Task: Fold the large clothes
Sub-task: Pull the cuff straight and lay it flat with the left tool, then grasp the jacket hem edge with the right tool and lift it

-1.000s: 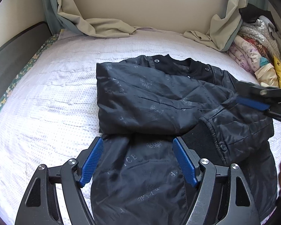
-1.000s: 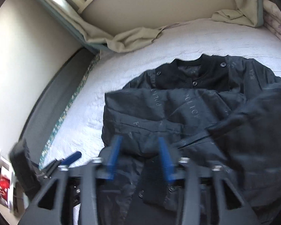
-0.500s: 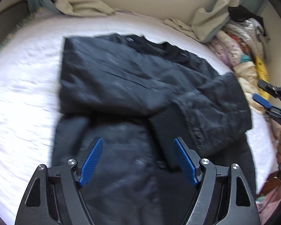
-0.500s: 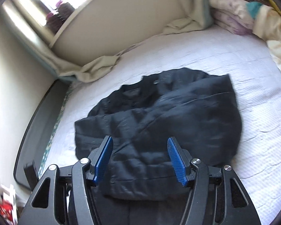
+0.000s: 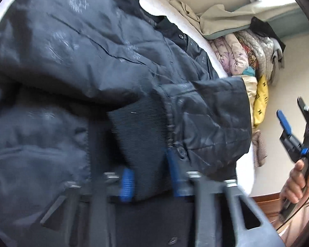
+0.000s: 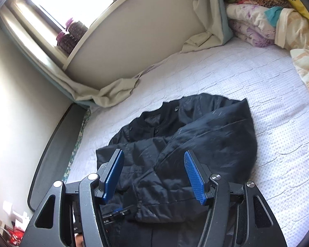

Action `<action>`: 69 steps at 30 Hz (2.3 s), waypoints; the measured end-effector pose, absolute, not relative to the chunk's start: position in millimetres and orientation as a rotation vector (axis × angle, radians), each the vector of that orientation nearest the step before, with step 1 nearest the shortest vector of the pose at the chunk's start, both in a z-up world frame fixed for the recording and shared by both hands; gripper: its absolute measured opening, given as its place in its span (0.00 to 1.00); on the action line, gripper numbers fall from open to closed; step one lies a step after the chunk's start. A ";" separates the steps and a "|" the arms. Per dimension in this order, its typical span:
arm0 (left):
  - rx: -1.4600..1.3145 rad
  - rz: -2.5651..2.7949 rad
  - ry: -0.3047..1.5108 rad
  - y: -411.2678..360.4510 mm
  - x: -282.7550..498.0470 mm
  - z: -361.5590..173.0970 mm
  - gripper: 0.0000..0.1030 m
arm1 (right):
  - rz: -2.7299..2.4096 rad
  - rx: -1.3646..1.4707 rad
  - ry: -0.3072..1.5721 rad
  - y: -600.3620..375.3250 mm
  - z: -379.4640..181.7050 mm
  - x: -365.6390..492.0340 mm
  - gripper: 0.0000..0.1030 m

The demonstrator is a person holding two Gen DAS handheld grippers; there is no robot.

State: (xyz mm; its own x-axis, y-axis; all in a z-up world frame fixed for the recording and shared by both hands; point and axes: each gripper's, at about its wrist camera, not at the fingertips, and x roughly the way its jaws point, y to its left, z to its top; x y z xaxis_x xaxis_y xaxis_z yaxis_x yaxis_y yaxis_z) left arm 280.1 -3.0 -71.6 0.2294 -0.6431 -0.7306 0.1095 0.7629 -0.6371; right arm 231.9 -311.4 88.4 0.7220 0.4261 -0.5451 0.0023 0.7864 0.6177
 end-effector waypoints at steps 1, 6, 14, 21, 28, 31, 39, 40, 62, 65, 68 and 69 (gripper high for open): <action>-0.531 -0.552 1.240 -1.9 279.7 -69.9 0.18 | 0.244 0.640 0.732 -314.2 88.8 231.4 0.57; -0.392 -0.543 1.134 -4.3 273.6 -23.7 0.16 | 0.219 0.652 0.727 -320.5 88.1 230.2 0.57; -0.218 -0.288 0.962 62.7 300.5 32.4 0.16 | 0.187 0.629 0.752 -316.8 83.0 230.4 0.57; -0.195 -0.215 1.003 80.5 305.6 -10.5 0.17 | 0.077 0.622 0.841 -322.7 61.5 239.0 0.57; -0.167 -0.193 1.008 70.7 321.5 -21.8 0.22 | 0.016 0.603 0.898 -327.8 43.4 244.4 0.51; -0.176 -0.175 1.016 70.5 322.5 -17.7 0.33 | 0.001 0.590 0.917 -326.8 38.6 245.3 0.51; -0.188 -0.169 0.885 74.6 306.3 21.7 0.49 | -0.032 0.524 0.919 -320.7 35.5 244.4 0.51; -0.174 -0.210 0.896 67.7 305.5 19.7 0.49 | -0.034 0.507 0.915 -318.1 36.1 244.4 0.51; -0.128 -0.233 1.044 46.6 321.2 -29.5 0.43 | -0.106 0.304 0.983 -298.0 6.4 350.1 0.07; -0.112 -0.229 1.049 41.9 323.6 -35.1 0.44 | -0.127 0.304 1.047 -305.8 -22.0 363.5 0.06; -0.106 -0.235 1.051 39.5 324.5 -39.9 0.45 | -0.128 0.291 1.071 -309.6 -45.8 367.0 0.03; -0.102 -0.237 1.051 39.2 324.4 -41.1 0.45 | -0.125 0.284 1.066 -310.0 -52.2 366.6 0.02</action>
State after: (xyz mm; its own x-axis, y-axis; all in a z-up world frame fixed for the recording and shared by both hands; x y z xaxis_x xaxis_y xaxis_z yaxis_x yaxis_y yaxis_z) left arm 324.4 39.2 -41.1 0.4738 -0.2424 -0.8466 0.1449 0.9697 -0.1966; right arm 366.6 -310.0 -52.2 0.4809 0.0359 -0.8760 0.2370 0.9567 0.1692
